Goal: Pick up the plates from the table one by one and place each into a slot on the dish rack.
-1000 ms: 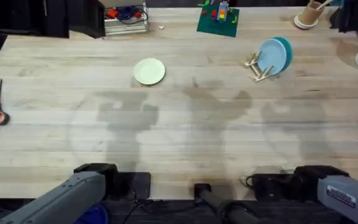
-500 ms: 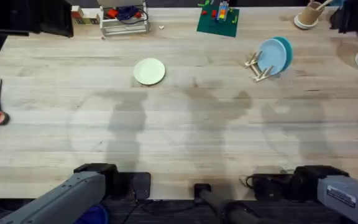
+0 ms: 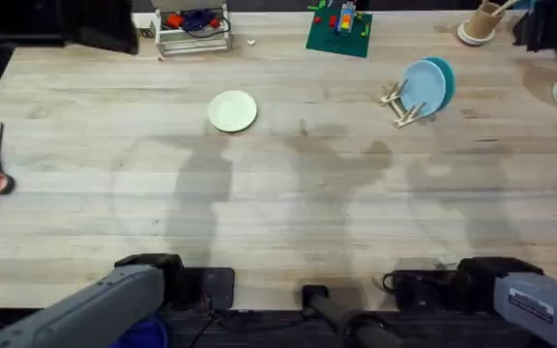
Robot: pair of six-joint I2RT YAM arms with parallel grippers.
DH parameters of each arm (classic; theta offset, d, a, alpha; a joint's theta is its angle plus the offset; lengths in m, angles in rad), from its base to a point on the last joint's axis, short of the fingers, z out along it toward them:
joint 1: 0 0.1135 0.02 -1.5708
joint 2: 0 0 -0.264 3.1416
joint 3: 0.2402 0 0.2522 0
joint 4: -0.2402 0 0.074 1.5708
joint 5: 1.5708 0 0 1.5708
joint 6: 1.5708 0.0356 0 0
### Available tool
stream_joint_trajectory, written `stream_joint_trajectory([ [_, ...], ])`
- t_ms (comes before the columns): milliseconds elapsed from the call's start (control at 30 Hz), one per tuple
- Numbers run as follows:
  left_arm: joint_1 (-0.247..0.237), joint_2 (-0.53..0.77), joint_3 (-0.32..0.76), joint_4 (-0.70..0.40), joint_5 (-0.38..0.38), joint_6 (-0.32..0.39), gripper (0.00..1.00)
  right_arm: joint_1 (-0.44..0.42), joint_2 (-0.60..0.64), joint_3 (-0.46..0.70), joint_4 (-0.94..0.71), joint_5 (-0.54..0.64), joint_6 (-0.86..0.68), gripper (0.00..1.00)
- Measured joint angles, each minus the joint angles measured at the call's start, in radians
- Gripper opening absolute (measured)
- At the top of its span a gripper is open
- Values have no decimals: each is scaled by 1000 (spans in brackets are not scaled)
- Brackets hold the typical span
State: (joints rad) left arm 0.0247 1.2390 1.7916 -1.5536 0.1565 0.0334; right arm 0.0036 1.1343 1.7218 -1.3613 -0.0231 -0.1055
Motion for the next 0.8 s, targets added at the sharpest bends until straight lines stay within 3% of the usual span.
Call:
stream_joint_trajectory([
  [167,66,78,0,1,161,6,43,0,0,0,0,0,0,993],
  [433,164,171,0,-16,396,74,43,0,0,0,0,0,0,995],
  [800,277,291,-133,-18,652,253,43,0,0,0,0,0,0,995],
])
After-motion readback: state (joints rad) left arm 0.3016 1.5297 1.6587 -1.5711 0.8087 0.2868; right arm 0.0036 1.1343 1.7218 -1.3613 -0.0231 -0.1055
